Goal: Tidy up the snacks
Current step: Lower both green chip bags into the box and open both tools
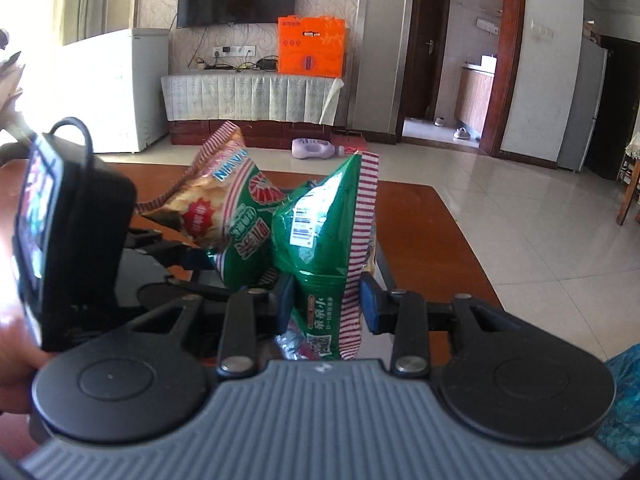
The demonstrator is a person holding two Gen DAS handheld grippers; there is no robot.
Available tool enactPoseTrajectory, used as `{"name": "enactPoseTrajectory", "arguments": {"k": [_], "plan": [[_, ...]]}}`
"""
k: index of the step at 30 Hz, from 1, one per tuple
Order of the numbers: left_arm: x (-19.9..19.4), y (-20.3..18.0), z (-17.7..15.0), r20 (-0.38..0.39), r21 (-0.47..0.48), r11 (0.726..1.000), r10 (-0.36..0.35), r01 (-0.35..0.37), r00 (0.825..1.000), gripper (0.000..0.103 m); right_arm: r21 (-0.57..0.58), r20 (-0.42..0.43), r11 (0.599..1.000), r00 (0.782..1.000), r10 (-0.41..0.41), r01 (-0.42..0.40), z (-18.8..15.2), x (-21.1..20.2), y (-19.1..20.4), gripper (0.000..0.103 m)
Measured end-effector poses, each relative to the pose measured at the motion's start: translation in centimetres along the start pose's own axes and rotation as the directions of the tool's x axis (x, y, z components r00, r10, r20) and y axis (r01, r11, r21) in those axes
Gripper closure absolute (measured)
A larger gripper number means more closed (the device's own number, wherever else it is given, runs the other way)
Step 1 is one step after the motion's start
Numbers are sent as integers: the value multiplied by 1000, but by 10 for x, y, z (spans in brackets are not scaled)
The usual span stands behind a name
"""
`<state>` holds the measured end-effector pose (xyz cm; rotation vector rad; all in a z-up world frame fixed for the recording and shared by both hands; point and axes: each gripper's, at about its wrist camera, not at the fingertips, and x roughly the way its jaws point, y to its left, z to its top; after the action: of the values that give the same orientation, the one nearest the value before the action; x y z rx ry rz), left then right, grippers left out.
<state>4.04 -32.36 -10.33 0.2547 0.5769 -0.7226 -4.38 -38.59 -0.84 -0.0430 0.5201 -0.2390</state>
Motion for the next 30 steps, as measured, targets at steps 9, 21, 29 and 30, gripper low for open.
{"name": "enactPoseTrajectory", "arguments": {"k": [9,21,29,30], "plan": [[-11,-21,-17,30,129,991,-27,23,999,16,-10,-40,1000,999,-13,12,-2,3,4,64],[-11,-38,-22,25,216,976,-10,4,1000,7,-12,-50,1000,999,-2,1,-1,-1,2,52],[-19,-38,-26,11,214,975,-66,62,998,6,33,25,999,1000,-8,7,2,-9,0,49],[-21,-38,-28,12,219,973,-72,68,997,6,29,15,1000,1000,-10,10,2,-7,2,49]]}}
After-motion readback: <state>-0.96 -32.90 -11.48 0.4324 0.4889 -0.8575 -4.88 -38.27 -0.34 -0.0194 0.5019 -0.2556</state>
